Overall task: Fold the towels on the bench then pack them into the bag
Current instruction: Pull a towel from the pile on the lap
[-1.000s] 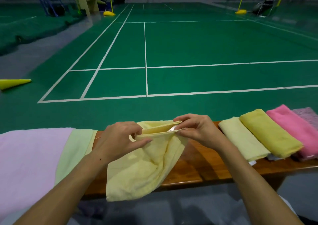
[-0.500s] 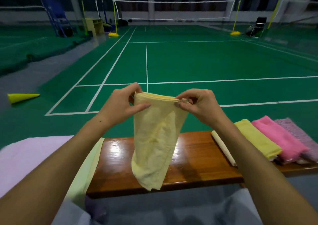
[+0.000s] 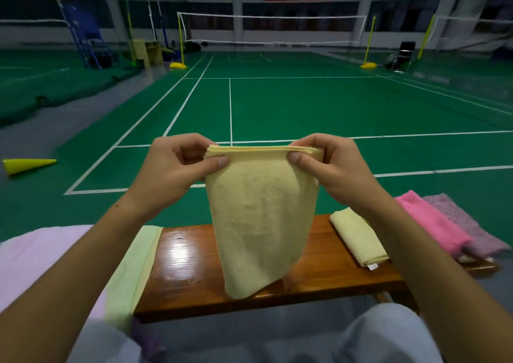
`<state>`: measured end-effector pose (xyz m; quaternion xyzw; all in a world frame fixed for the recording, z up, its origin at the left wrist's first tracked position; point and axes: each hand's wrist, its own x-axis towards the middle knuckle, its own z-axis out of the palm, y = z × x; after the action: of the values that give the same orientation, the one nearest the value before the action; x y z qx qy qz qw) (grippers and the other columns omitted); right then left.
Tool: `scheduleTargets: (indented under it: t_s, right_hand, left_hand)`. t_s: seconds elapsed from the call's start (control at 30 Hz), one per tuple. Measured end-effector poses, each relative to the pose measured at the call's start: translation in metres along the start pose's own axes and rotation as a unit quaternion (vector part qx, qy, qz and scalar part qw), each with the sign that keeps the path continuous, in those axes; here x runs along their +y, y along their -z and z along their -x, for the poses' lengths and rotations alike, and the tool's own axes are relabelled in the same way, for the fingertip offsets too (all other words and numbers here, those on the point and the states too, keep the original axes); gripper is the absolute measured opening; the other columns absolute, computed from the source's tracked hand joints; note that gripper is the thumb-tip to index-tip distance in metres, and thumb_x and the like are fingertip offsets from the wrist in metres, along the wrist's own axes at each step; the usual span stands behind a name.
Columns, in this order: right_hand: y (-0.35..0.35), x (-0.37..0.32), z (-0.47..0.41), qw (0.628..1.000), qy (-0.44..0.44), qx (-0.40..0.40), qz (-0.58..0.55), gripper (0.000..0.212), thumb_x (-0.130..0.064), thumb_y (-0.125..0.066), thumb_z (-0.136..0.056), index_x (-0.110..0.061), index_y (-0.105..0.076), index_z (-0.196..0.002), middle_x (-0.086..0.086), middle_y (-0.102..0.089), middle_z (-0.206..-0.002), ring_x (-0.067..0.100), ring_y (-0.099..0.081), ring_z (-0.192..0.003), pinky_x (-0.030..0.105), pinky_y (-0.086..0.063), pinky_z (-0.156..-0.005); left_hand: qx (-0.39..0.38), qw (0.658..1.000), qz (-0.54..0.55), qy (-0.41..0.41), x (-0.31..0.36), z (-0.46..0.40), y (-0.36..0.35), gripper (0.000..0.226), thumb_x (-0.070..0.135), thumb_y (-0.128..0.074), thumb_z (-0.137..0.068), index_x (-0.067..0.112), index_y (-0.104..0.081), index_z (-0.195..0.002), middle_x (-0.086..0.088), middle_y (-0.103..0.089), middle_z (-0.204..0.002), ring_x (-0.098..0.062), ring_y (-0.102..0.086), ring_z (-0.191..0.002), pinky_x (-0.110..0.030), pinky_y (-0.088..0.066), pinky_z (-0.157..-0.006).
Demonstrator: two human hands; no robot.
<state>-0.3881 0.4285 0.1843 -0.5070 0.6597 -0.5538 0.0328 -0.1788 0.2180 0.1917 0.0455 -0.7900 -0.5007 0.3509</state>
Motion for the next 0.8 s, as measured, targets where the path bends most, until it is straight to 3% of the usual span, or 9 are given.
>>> scheduleTargets:
  t_s: [0.2, 0.43, 0.6, 0.7, 0.8]
  right_hand:
    - [-0.012, 0.031, -0.017, 0.998, -0.046, 0.036, -0.037, 0.016, -0.014, -0.085, -0.086, -0.007, -0.079, -0.099, 0.003, -0.075, -0.08, 0.01, -0.066, -0.069, 0.024, -0.052, -0.064]
    - [-0.072, 0.164, -0.051, 0.98, -0.194, 0.01, 0.047, 0.015, -0.018, -0.088, -0.082, -0.013, -0.077, -0.092, 0.0, -0.071, -0.075, 0.006, -0.059, -0.062, 0.023, -0.048, -0.061]
    - [-0.117, 0.249, -0.071, 0.955, -0.259, -0.048, 0.133, 0.015, -0.012, -0.076, -0.089, -0.016, -0.078, -0.103, -0.002, -0.07, -0.091, 0.013, -0.063, -0.084, 0.017, -0.042, -0.064]
    - [-0.135, 0.28, -0.073, 0.945, -0.294, -0.054, 0.136, 0.018, -0.015, -0.074, -0.091, -0.015, -0.077, -0.109, 0.0, -0.072, -0.103, 0.018, -0.067, -0.101, 0.025, -0.049, -0.081]
    - [-0.136, 0.296, -0.069, 0.938, -0.297, -0.051, 0.169, 0.02, -0.015, -0.07, -0.093, -0.012, -0.075, -0.112, 0.002, -0.073, -0.11, 0.018, -0.065, -0.105, 0.027, -0.05, -0.091]
  left_hand:
    - [0.011, 0.998, -0.01, 0.065, -0.032, -0.018, -0.009, 0.019, 0.009, -0.078, -0.09, -0.004, -0.066, -0.097, -0.006, -0.074, -0.074, -0.013, -0.065, -0.063, -0.027, -0.057, -0.055]
    - [0.001, 0.974, -0.09, 0.21, -0.18, -0.045, -0.028, 0.013, 0.01, -0.075, -0.094, 0.01, -0.062, -0.091, -0.003, -0.07, -0.072, -0.016, -0.063, -0.066, -0.031, -0.057, -0.045]
    - [0.022, 0.944, -0.143, 0.295, -0.275, -0.062, -0.046, 0.018, 0.009, -0.074, -0.095, 0.017, -0.06, -0.087, -0.008, -0.067, -0.079, -0.023, -0.063, -0.07, -0.033, -0.058, -0.046]
    - [0.029, 0.927, -0.165, 0.337, -0.311, -0.065, -0.056, 0.018, 0.012, -0.077, -0.093, 0.018, -0.062, -0.087, -0.007, -0.068, -0.08, -0.024, -0.064, -0.07, -0.036, -0.06, -0.051]
    - [0.032, 0.921, -0.205, 0.33, -0.329, -0.063, -0.057, 0.016, 0.017, -0.081, -0.089, 0.024, -0.066, -0.09, -0.001, -0.073, -0.084, -0.022, -0.072, -0.074, -0.043, -0.063, -0.059]
